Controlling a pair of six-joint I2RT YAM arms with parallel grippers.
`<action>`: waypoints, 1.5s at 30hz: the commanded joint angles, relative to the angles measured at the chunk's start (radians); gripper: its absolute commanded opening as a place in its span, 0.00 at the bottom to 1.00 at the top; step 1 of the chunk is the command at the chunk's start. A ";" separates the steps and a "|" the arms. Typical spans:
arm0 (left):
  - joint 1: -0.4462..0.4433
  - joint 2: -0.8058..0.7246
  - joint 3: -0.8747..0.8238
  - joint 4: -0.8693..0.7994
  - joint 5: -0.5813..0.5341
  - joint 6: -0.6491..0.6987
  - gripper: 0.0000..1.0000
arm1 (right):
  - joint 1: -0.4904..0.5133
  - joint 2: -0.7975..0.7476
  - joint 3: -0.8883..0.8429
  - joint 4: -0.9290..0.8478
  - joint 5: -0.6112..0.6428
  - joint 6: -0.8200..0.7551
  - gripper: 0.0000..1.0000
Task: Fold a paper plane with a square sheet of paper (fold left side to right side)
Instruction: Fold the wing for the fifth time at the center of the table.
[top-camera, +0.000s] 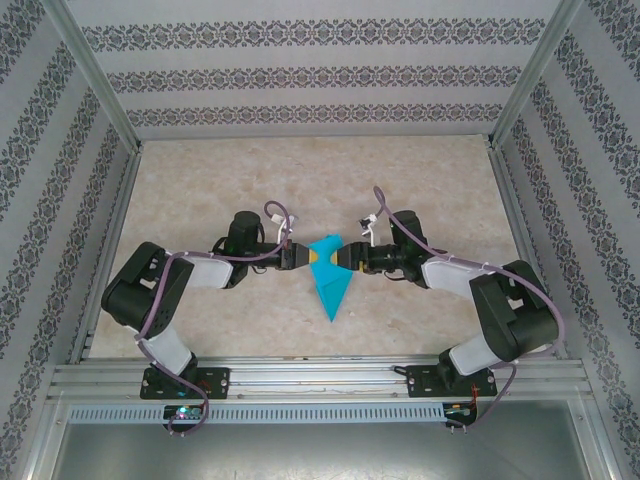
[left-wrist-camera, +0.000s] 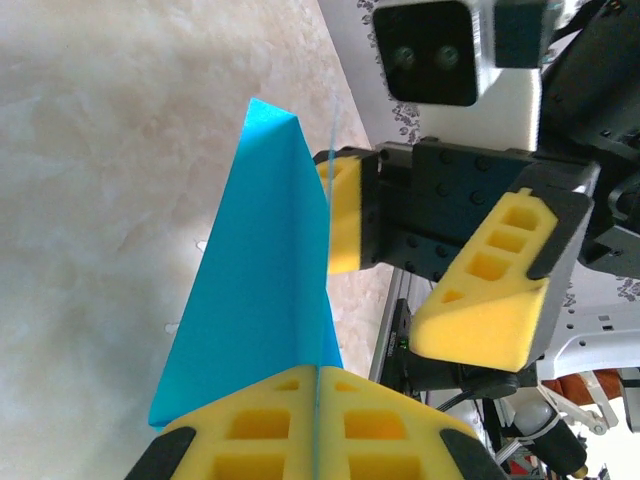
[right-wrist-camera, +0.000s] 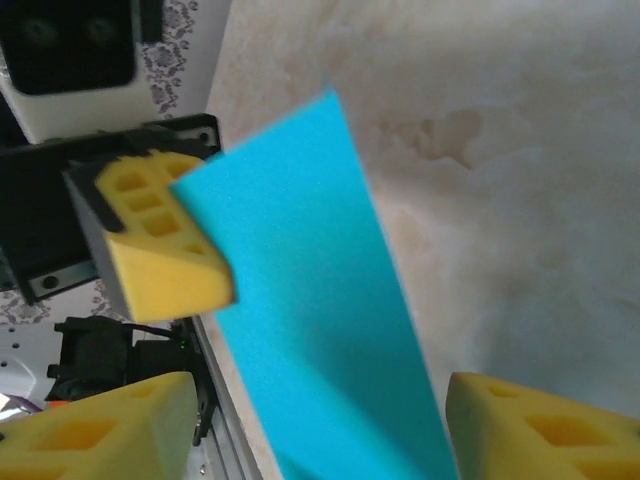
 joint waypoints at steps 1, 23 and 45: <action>0.012 0.005 -0.011 0.046 0.014 0.015 0.00 | -0.004 -0.003 0.034 0.020 -0.029 -0.018 0.60; 0.013 -0.041 0.020 -0.199 -0.026 0.158 0.19 | -0.018 0.062 0.131 -0.164 0.054 -0.085 0.02; -0.464 -0.289 0.299 -1.079 -0.885 0.551 0.50 | -0.051 0.049 0.130 -0.320 0.278 0.272 0.00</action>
